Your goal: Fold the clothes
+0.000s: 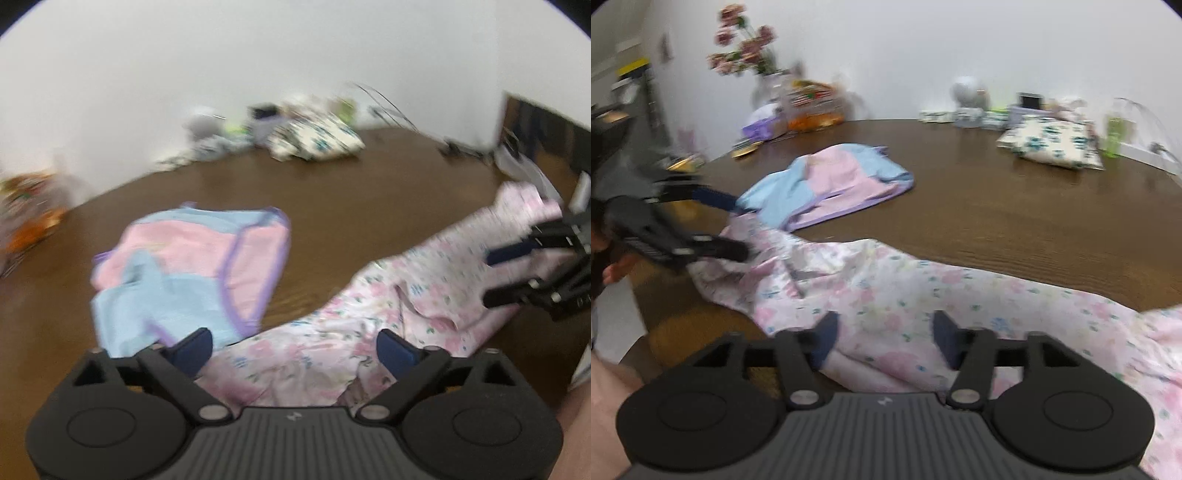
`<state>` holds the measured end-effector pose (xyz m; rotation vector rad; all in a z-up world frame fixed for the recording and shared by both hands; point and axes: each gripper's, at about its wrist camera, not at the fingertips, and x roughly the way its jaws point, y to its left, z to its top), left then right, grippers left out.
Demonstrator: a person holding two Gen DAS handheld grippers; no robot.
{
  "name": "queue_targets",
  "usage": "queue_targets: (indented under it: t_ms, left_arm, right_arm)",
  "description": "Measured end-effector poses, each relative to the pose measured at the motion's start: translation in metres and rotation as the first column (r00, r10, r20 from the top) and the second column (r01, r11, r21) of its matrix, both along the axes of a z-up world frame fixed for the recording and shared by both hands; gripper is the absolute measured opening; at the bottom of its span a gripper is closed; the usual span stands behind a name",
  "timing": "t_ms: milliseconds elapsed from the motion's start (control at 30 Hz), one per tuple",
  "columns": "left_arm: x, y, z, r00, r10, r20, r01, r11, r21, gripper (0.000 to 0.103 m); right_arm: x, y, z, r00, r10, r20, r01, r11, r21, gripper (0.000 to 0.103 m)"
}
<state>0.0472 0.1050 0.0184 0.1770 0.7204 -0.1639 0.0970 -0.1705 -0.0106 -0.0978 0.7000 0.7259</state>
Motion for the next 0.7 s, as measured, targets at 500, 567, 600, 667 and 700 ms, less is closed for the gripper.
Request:
queue_targets:
  t_ms: [500,567,600,667,700]
  left_arm:
    - [-0.066,0.031,-0.016,0.961,0.270,-0.053,-0.275,0.935,-0.225,0.099]
    - [-0.074,0.035,-0.017,0.960,0.277,-0.047,-0.280,0.930,-0.238,0.099]
    - [-0.077,0.038,-0.017,0.959,0.281,-0.042,-0.282,0.928,-0.243,0.099]
    - [-0.082,0.042,-0.016,0.958,0.284,-0.033,-0.282,0.925,-0.255,0.099]
    - [-0.085,0.043,-0.015,0.958,0.284,-0.029,-0.282,0.923,-0.261,0.099]
  right_arm:
    - [-0.037,0.028,0.003,0.998,0.025,0.052,-0.023,0.999,-0.037,0.102]
    - [-0.042,0.035,0.004,0.997,0.046,0.061,-0.043,0.998,-0.050,0.102]
    - [-0.044,0.039,0.006,0.996,0.059,0.069,-0.055,0.997,-0.056,0.102]
    - [-0.046,0.048,0.010,0.992,0.090,0.093,-0.084,0.994,-0.064,0.102]
    - [-0.047,0.052,0.012,0.989,0.105,0.104,-0.099,0.993,-0.063,0.102]
